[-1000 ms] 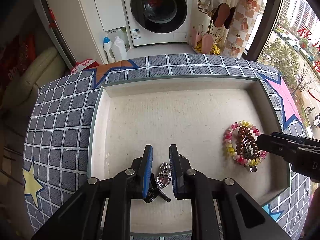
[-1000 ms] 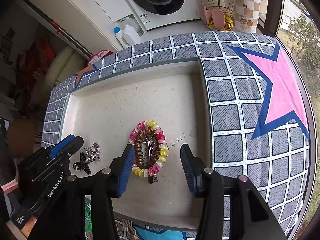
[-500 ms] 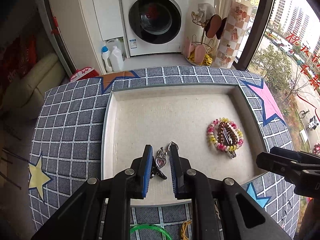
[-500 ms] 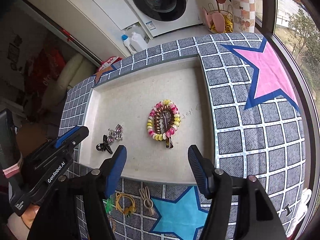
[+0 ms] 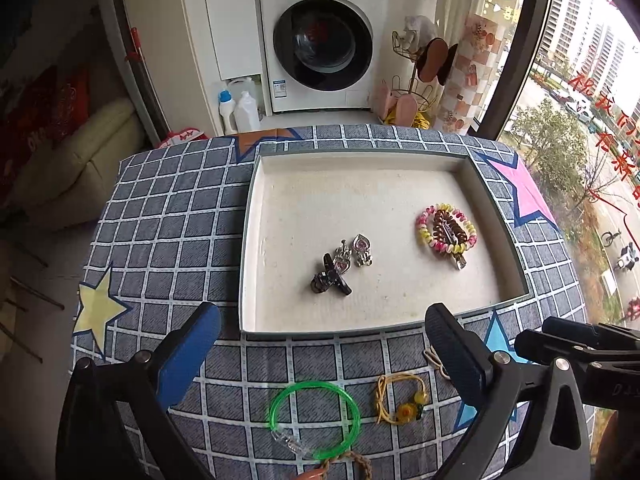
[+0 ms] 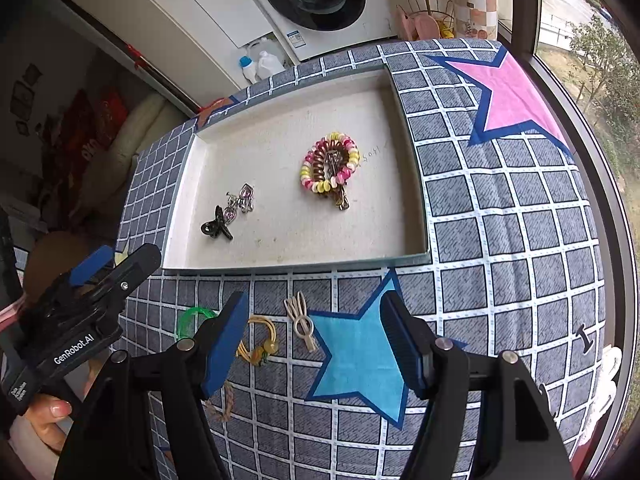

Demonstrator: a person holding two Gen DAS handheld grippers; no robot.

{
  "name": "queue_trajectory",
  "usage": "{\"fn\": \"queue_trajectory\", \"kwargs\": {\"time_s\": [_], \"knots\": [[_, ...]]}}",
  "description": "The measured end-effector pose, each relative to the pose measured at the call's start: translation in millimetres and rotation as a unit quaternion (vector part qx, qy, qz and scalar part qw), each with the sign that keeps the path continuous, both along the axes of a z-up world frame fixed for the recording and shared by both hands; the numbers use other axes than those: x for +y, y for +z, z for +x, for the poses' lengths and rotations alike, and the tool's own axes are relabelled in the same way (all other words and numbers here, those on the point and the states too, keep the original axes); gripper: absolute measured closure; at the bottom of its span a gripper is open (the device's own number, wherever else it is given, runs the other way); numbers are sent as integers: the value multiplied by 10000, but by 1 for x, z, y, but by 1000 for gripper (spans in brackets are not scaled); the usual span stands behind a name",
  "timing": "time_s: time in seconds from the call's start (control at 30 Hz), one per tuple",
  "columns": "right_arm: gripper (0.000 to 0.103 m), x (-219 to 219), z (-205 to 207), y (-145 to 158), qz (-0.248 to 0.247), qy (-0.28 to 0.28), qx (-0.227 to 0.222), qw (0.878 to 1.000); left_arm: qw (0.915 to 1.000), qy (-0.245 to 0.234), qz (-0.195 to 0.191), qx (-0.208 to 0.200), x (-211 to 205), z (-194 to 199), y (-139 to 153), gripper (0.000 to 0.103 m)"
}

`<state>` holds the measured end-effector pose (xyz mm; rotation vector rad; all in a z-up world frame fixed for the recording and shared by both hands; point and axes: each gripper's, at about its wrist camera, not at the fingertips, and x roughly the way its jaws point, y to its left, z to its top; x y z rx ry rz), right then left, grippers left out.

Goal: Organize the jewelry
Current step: 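Withdraw both tools from the tray toward the green bangle and bunny clip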

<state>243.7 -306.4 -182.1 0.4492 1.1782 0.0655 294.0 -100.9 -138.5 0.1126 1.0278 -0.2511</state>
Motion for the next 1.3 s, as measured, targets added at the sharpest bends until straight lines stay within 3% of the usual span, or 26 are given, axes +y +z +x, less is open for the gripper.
{"fn": "queue_trajectory", "kwargs": {"time_s": [0.17,0.23,0.63,1.13,1.3], "knots": [[30,7,-21,-5,10,-4,122,9999,9998,120,62,150,19,-27,-3,0],[19,12,-30,-4,-35,36,103,9999,9996,145,118,232,27,-39,-8,0],[18,34,-71,-8,-233,169,231,9993,9971,365,216,629,59,-88,-30,0],[17,56,-94,-13,-494,225,249,9982,9961,386,239,751,80,-110,-38,0],[17,62,-97,-18,-461,297,435,9975,9954,439,261,809,89,-112,-43,0]]}}
